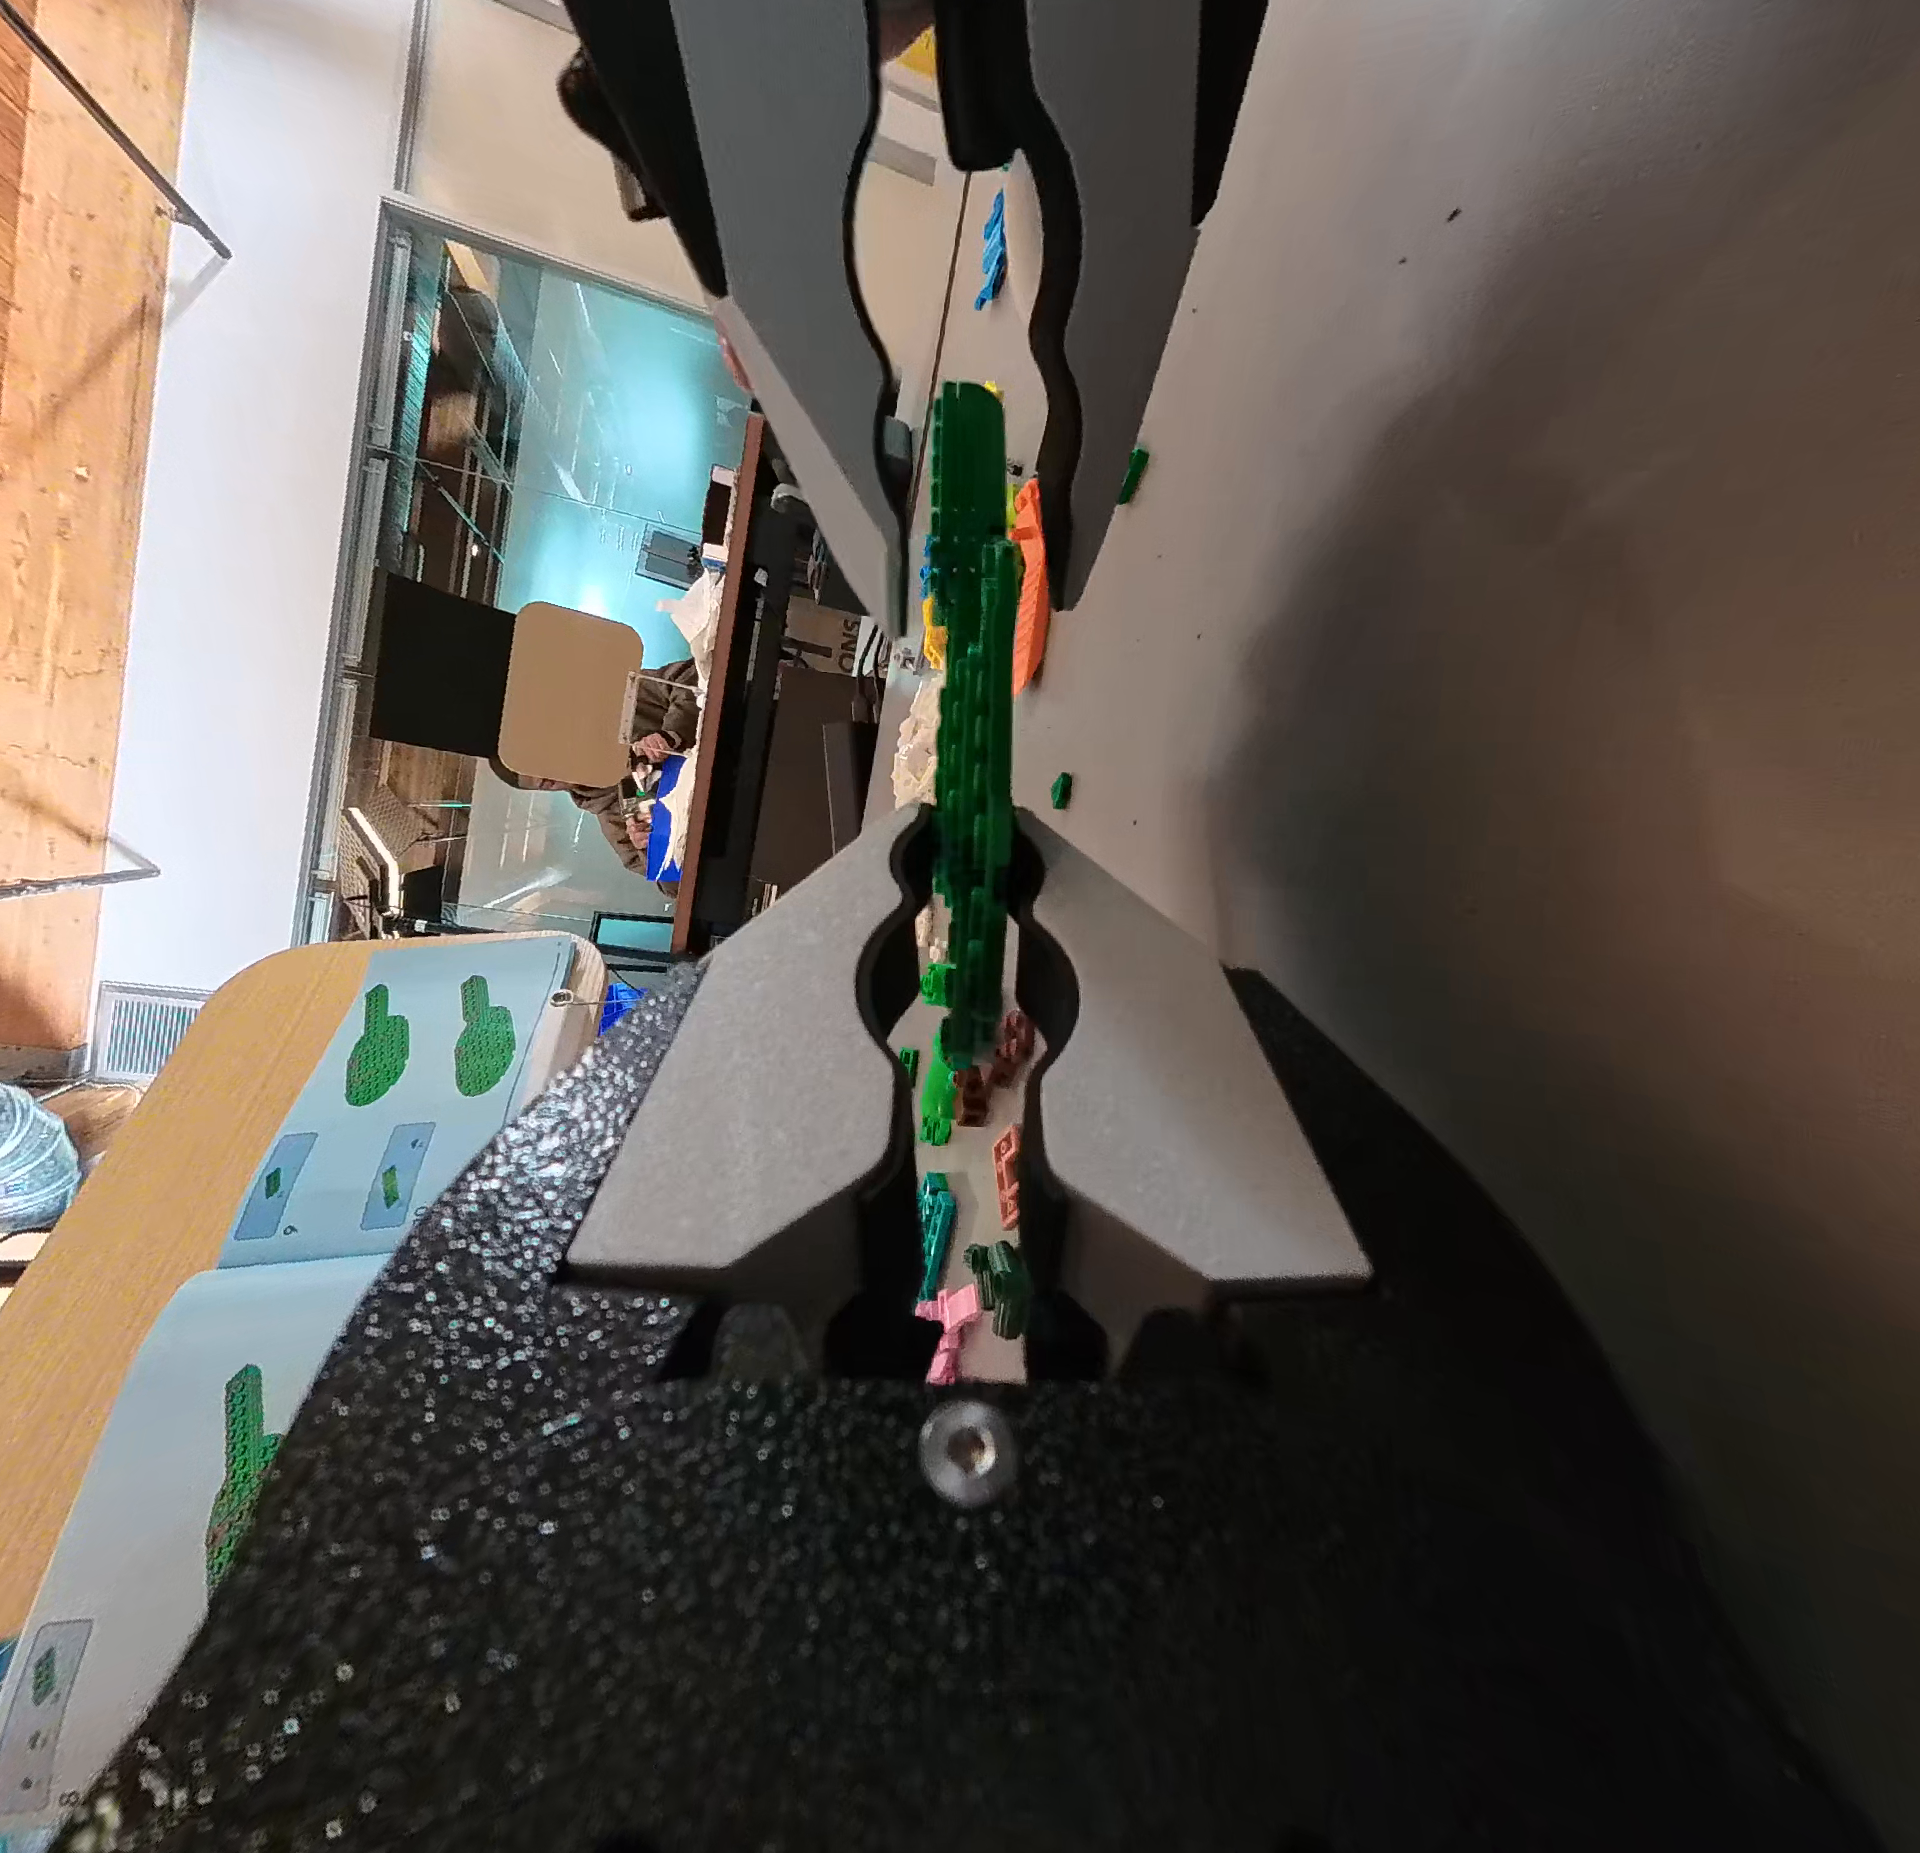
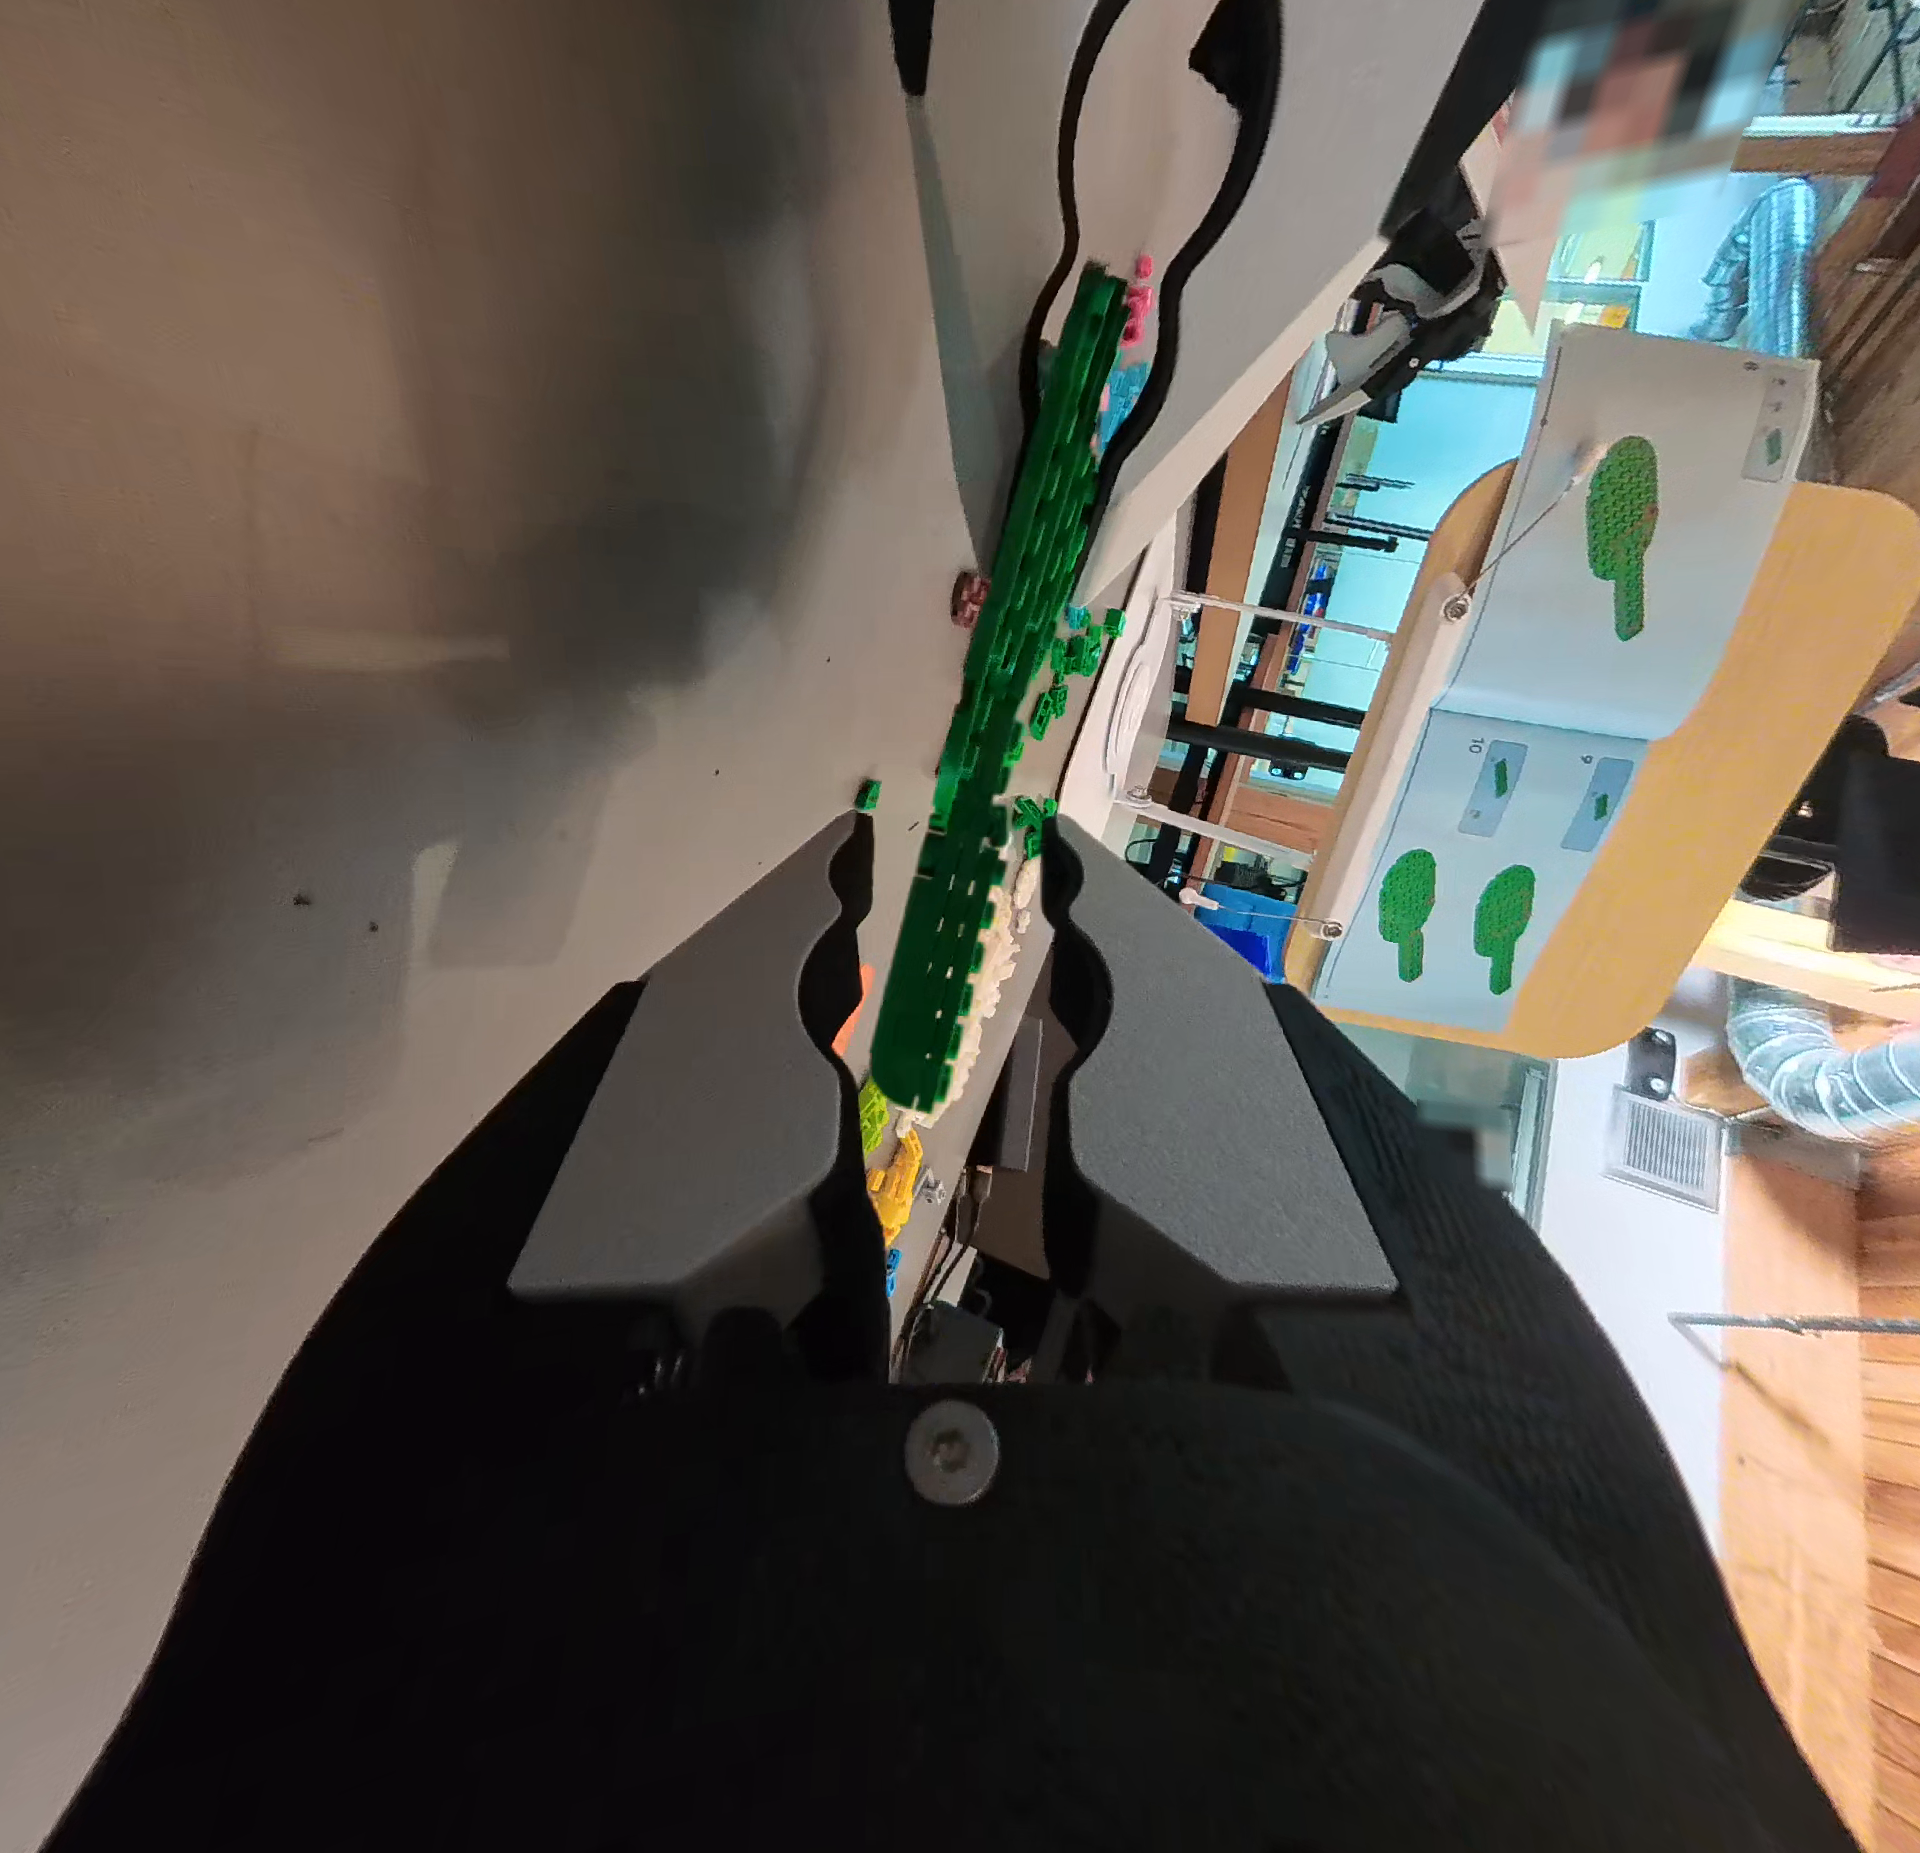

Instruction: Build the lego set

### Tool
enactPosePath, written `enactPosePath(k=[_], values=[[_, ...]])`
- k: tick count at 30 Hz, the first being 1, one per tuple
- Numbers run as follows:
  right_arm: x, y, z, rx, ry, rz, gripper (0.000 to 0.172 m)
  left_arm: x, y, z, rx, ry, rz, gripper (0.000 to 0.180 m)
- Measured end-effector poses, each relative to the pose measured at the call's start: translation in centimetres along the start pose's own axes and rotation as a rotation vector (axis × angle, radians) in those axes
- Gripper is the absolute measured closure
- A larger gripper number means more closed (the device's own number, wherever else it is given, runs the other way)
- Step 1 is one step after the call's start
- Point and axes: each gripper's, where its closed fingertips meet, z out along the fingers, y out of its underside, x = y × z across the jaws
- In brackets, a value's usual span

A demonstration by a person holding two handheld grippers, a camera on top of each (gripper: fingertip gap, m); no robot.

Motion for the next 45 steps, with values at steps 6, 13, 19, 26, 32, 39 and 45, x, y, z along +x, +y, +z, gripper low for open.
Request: enactPosePath(k=[6, 13, 19, 26, 32, 39, 45], values=[[0.2, -0.1, 0.3, -0.022, 0.018, -0.048, 0.153, -0.1, -0.1, 0.0, 0.003, -0.007, -0.001, 0.171], [1.0, 0.3, 0.4, -0.122, 0.090, -0.085, 0.157, -0.6, 0.1, 0.0, -0.017, -0.032, -0.019, 0.171], [0.2, 0.4, 0.8, -0.148, 0.022, 0.005, 0.158, -0.1, 0.2, 0.1, -0.060, -0.018, 0.014, 0.171], [0.7, 0.3, 0.5, -0.018, -0.028, 0.502, 0.126, 0.0, 0.6, 0.4, -0.083, -0.021, 0.036, 0.171], [-0.2, 0.7, 0.6, -0.079, 0.020, 0.282, 0.127, 0.0, 0.7, 0.4, -0.079, -0.013, 0.016, 0.171], [0.5, 1.7, 0.7, -0.123, 0.105, 0.088, 0.128, -0.1, 1.0, 0.5, -0.086, -0.022, 0.016, 0.171], [1.5, 2.8, -0.5, -0.070, 0.108, 0.218, 0.121, -0.5, 2.2, 0.6, -0.085, 0.010, -0.145, 0.171]])
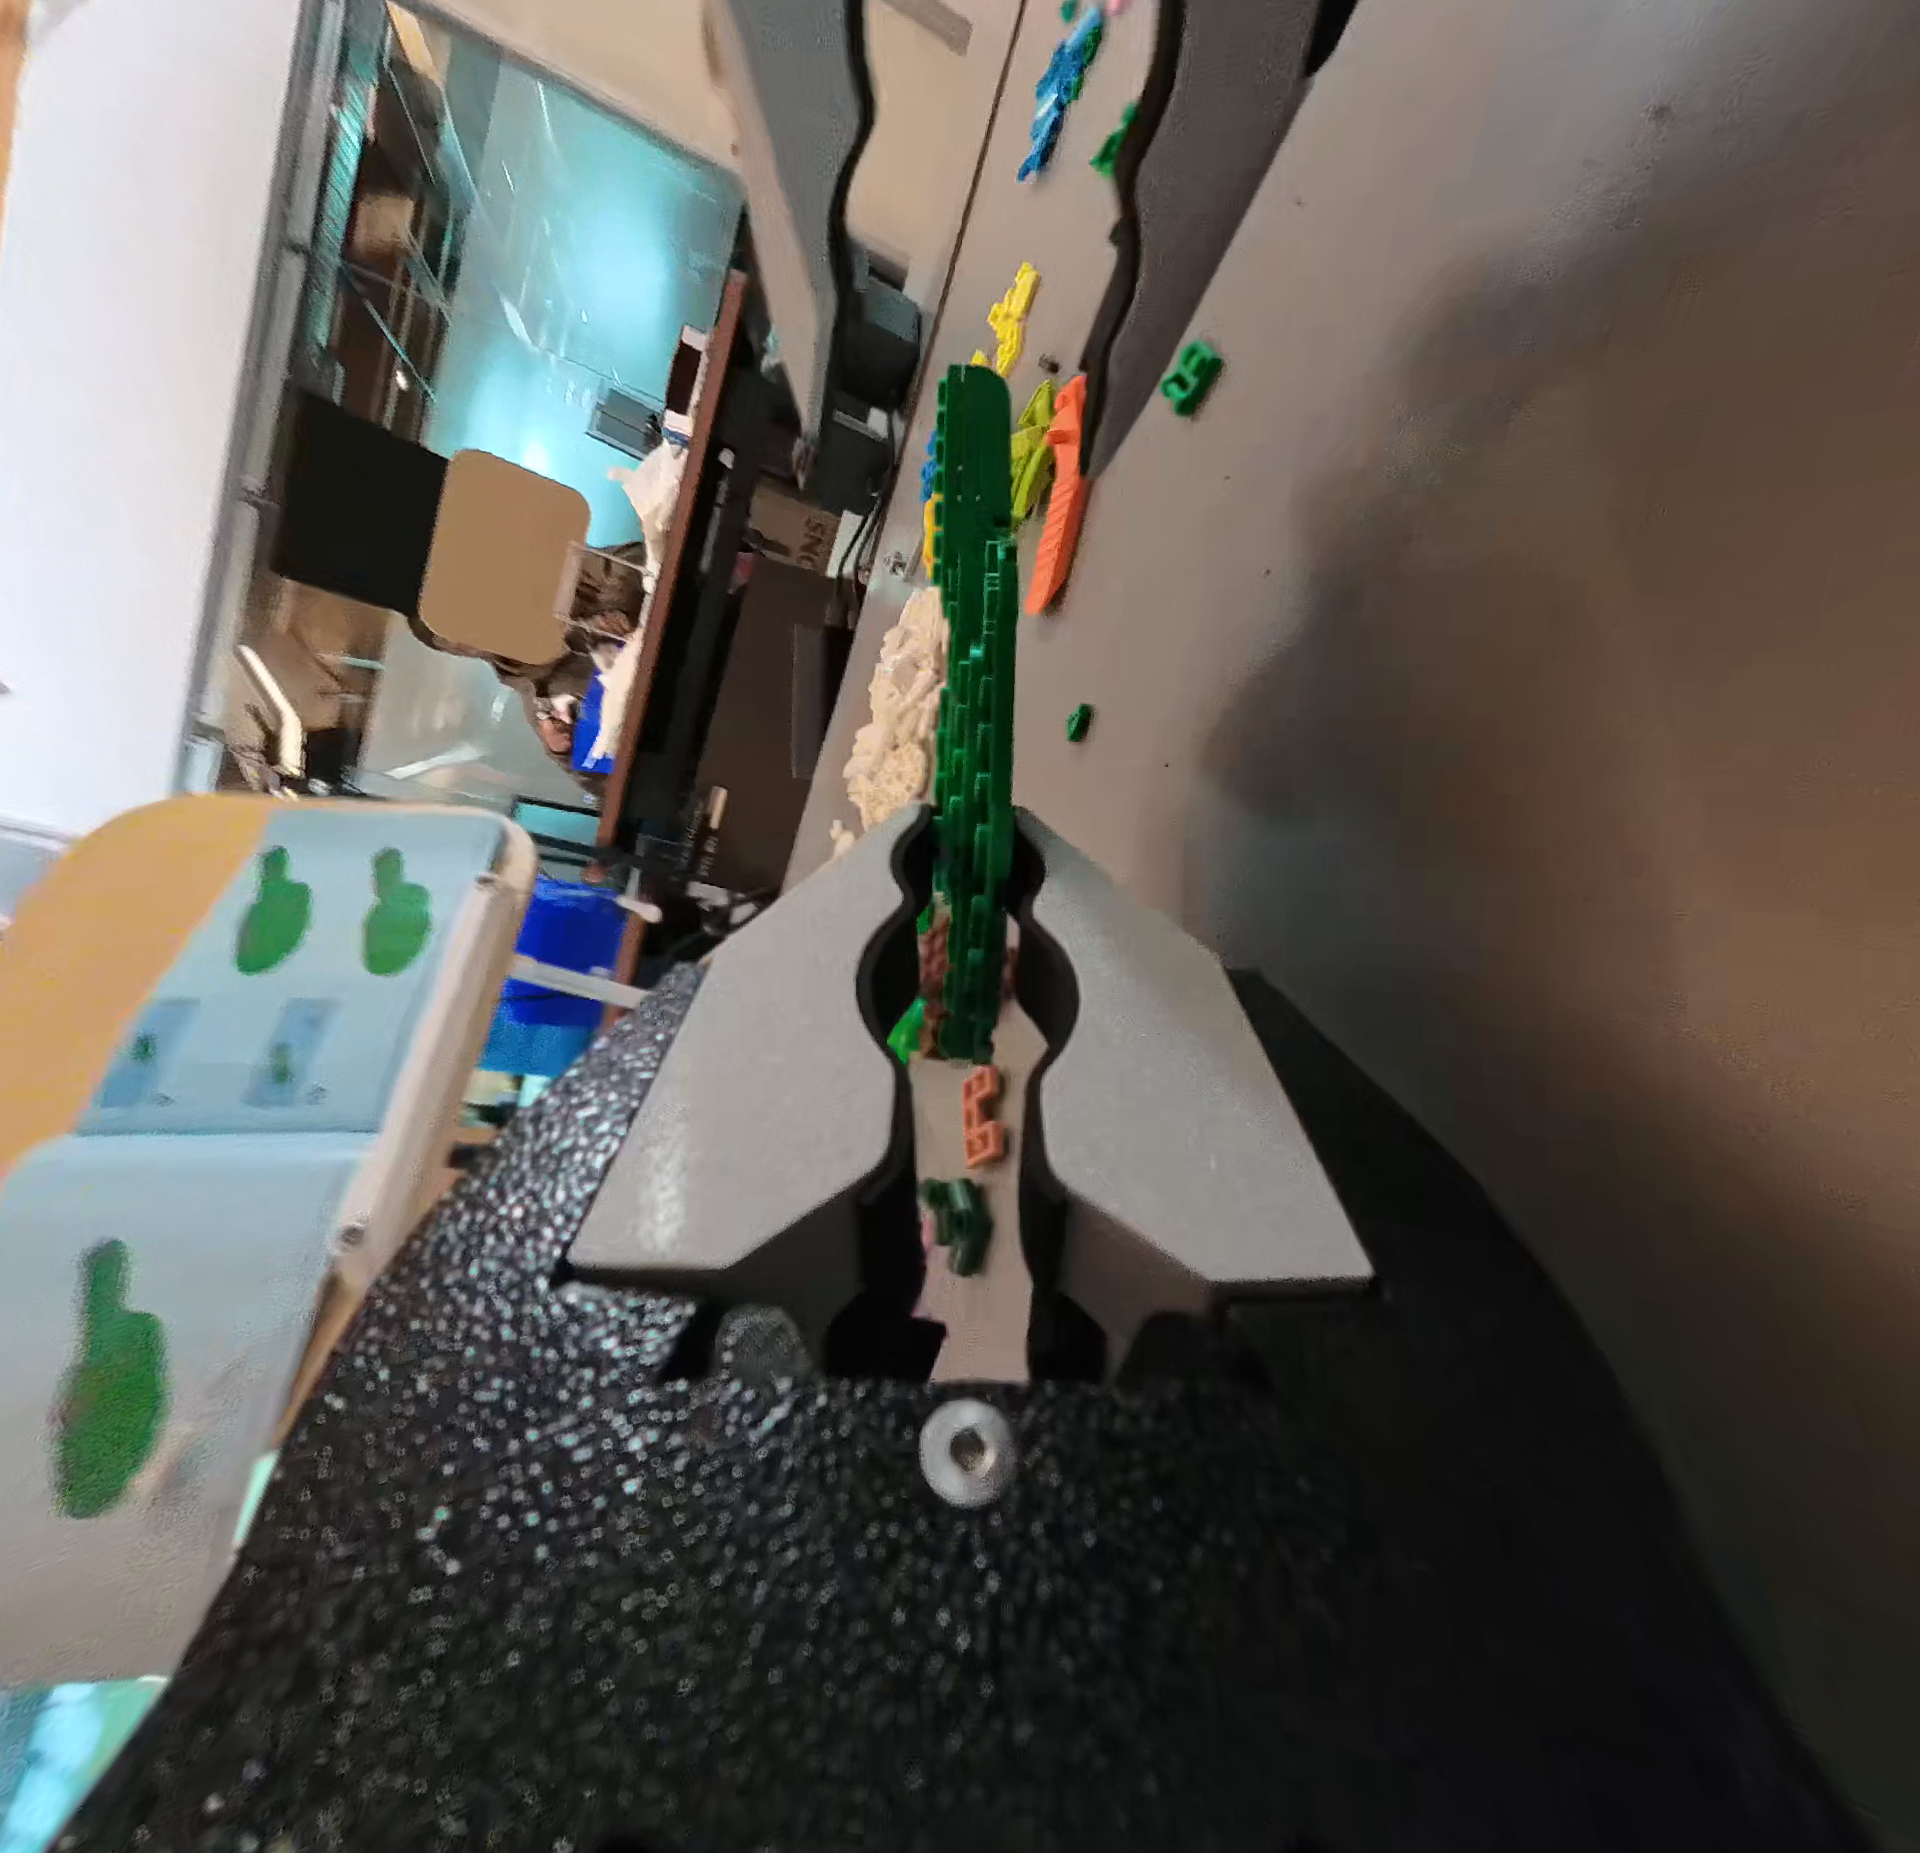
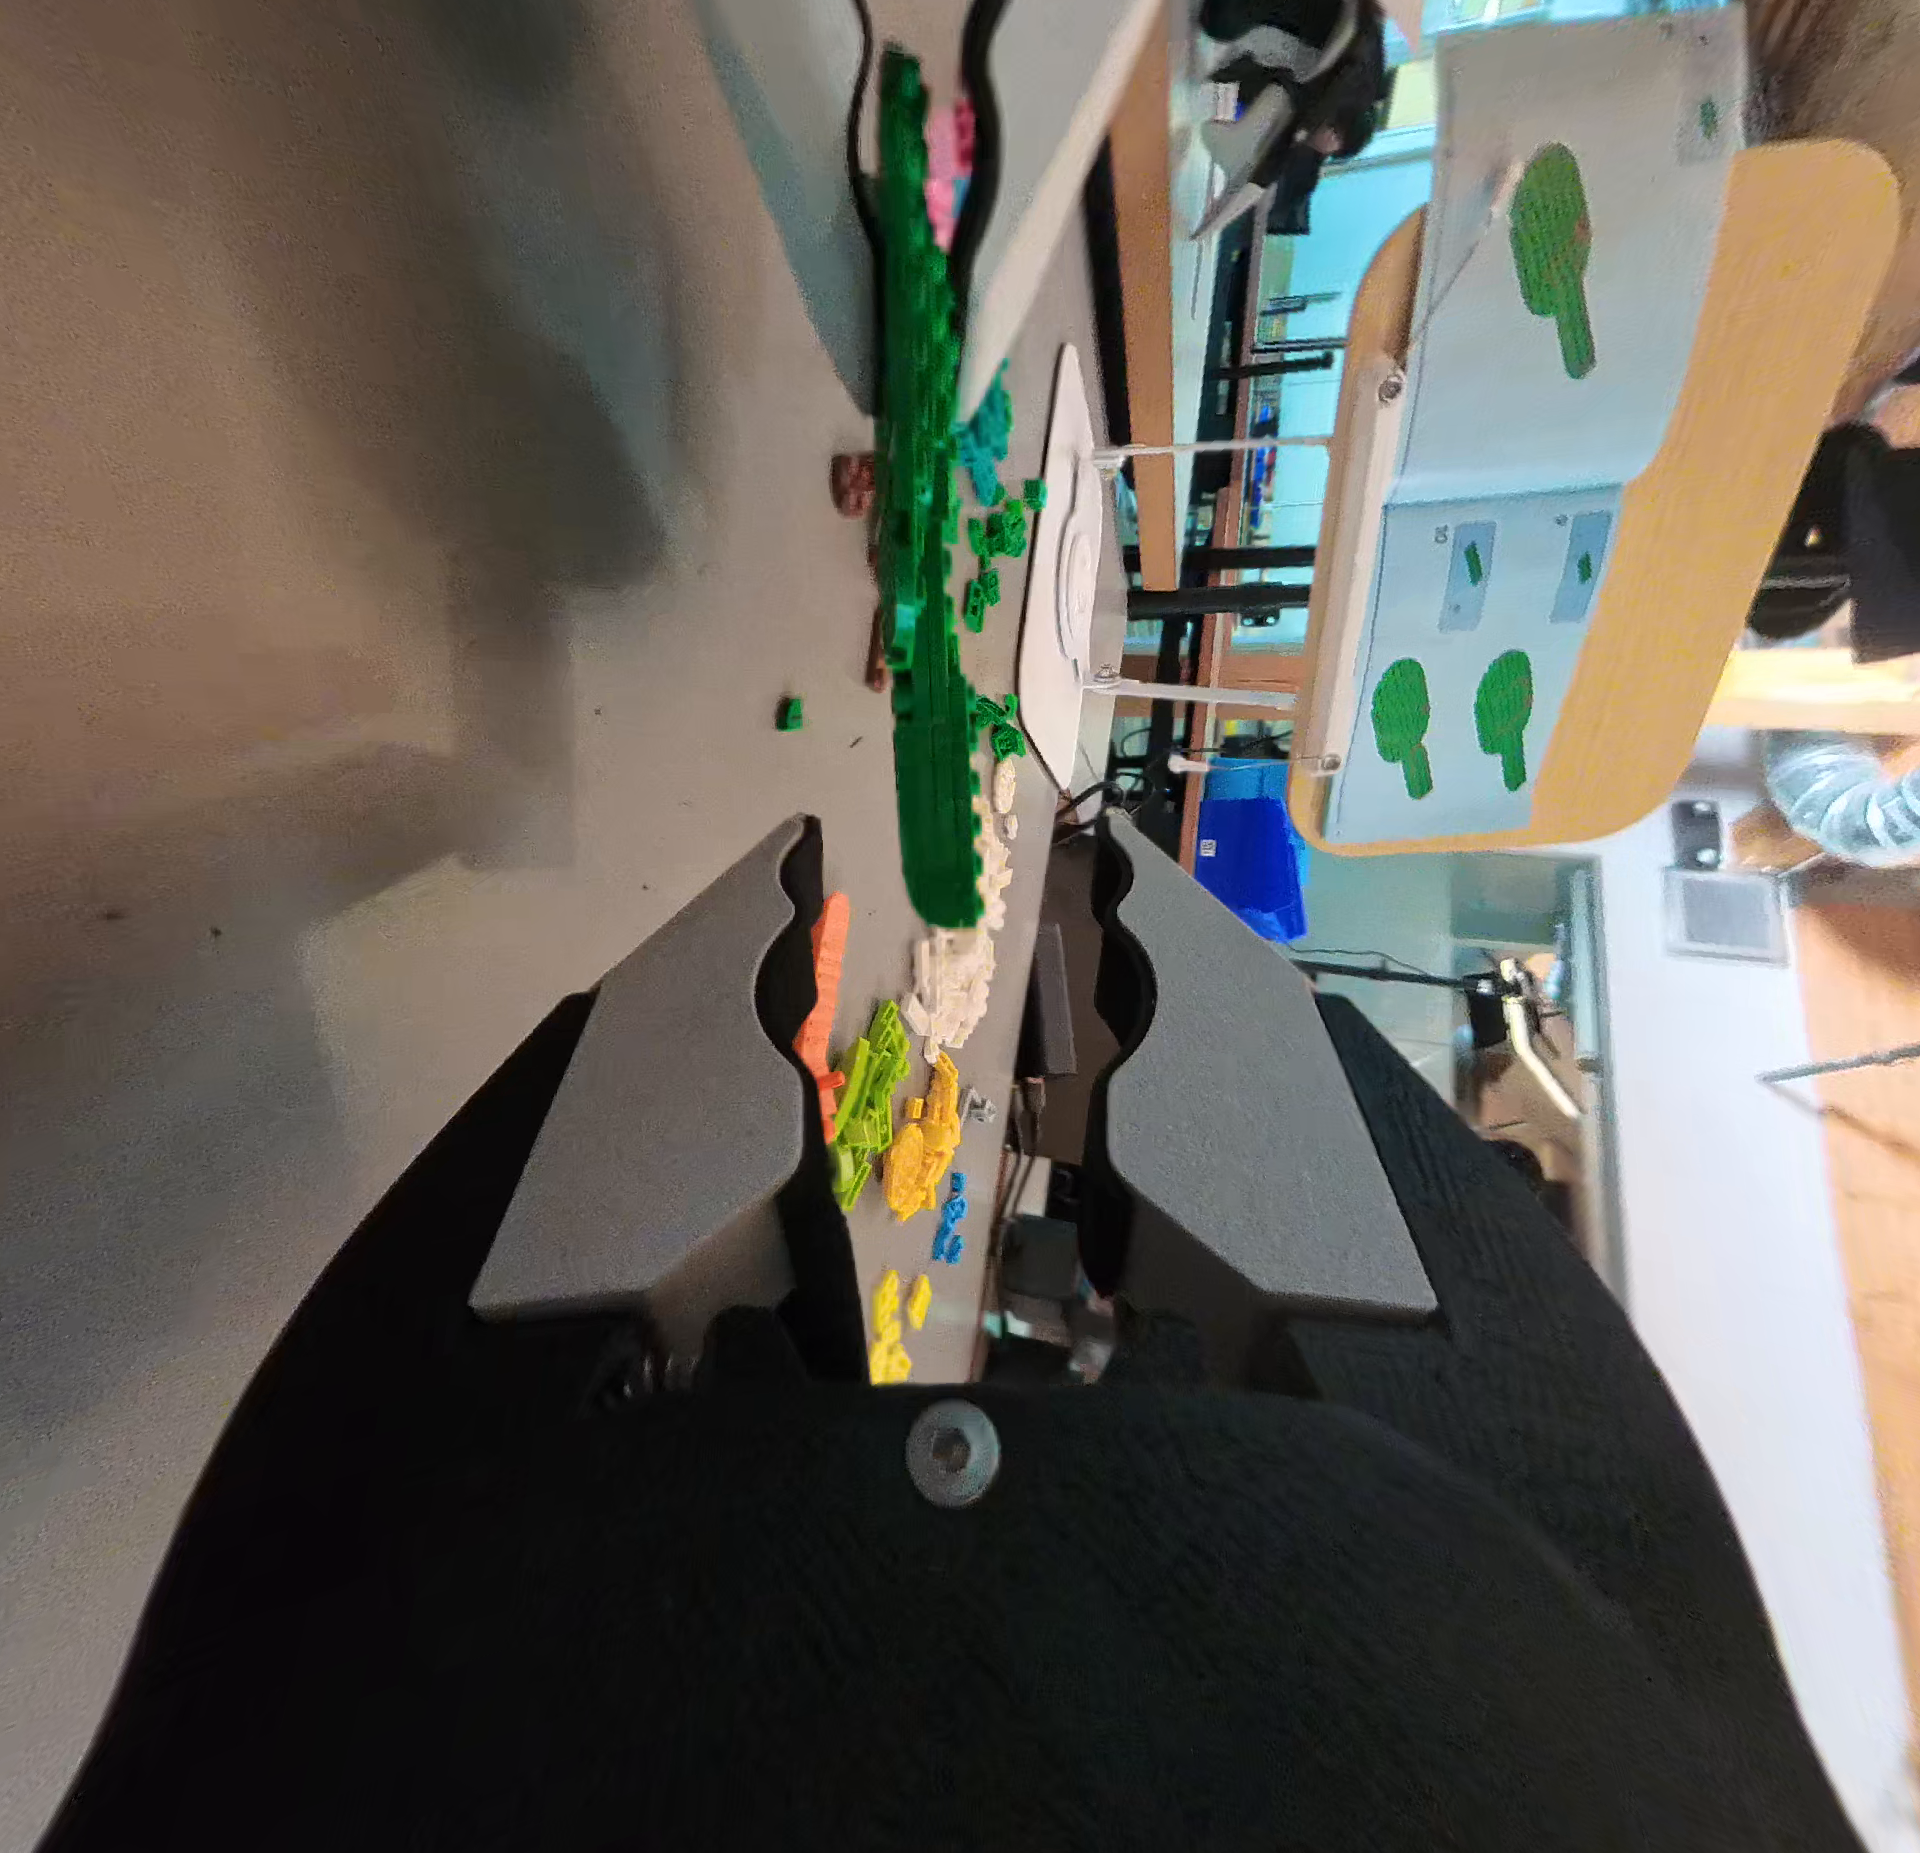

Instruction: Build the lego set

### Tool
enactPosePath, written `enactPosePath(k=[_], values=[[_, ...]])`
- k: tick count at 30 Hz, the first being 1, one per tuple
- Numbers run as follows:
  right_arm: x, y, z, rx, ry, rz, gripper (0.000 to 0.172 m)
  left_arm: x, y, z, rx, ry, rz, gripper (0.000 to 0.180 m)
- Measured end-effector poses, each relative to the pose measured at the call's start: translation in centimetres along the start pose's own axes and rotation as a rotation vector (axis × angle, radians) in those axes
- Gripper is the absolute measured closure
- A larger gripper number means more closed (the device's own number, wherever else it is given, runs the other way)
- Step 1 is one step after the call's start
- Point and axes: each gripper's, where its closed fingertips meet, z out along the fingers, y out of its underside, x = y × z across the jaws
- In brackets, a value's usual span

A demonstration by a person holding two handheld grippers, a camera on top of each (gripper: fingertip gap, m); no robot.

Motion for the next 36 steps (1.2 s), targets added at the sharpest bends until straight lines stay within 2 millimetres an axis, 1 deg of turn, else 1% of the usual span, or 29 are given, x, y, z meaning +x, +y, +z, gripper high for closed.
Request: enactPosePath(k=[4, 6, 8, 10, 12, 13, 15, 17, 20, 25, 31, 34, 36], values=[[2.2, 0.6, -1.3, 0.045, 0.110, 0.160, 0.121, -0.8, 1.4, 0.1, 0.006, 0.027, -0.159, 0.171], [3.2, 1.2, -2.0, 0.056, 0.224, 0.277, 0.123, -1.0, 1.7, 0.2, 0.013, 0.036, -0.209, 0.171], [3.8, 1.7, -2.8, 0.071, 0.343, 0.395, 0.127, -1.1, 1.9, 0.3, 0.013, 0.033, -0.221, 0.171], [3.9, 2.5, -3.3, 0.050, 0.434, 0.438, 0.130, -1.1, 2.0, 0.4, 0.009, 0.028, -0.210, 0.171], [3.6, 3.4, -3.3, 0.019, 0.488, 0.469, 0.135, -1.0, 1.9, 0.5, 0.015, 0.024, -0.200, 0.171], [3.6, 3.7, -3.1, 0.006, 0.491, 0.463, 0.138, -1.1, 1.8, 0.6, 0.017, 0.019, -0.197, 0.171], [4.4, 3.7, -3.5, 0.021, 0.527, 0.472, 0.140, -1.2, 1.7, 0.6, 0.021, 0.012, -0.192, 0.171], [4.2, 3.7, -3.5, 0.054, 0.513, 0.546, 0.143, -1.3, 1.7, 0.7, 0.023, -0.001, -0.191, 0.171], [4.3, 4.2, -3.8, 0.054, 0.522, 0.565, 0.144, -1.9, 1.7, 0.8, 0.015, -0.042, -0.174, 0.171], [4.9, 5.4, -5.0, 0.070, 0.553, 0.672, 0.146, -2.3, 1.5, 0.6, -0.002, -0.117, -0.053, 0.171], [5.2, 7.2, -5.9, 0.080, 0.579, 0.814, 0.150, -2.3, 1.8, 0.8, -0.096, -0.212, 0.191, 0.171], [5.1, 7.5, -5.8, 0.089, 0.573, 0.852, 0.151, -1.8, 1.0, 0.8, -0.088, -0.239, 0.313, 0.171], [5.2, 7.8, -5.8, 0.088, 0.576, 0.866, 0.151, -0.9, 0.2, 1.0, -0.070, -0.226, 0.405, 0.171]])
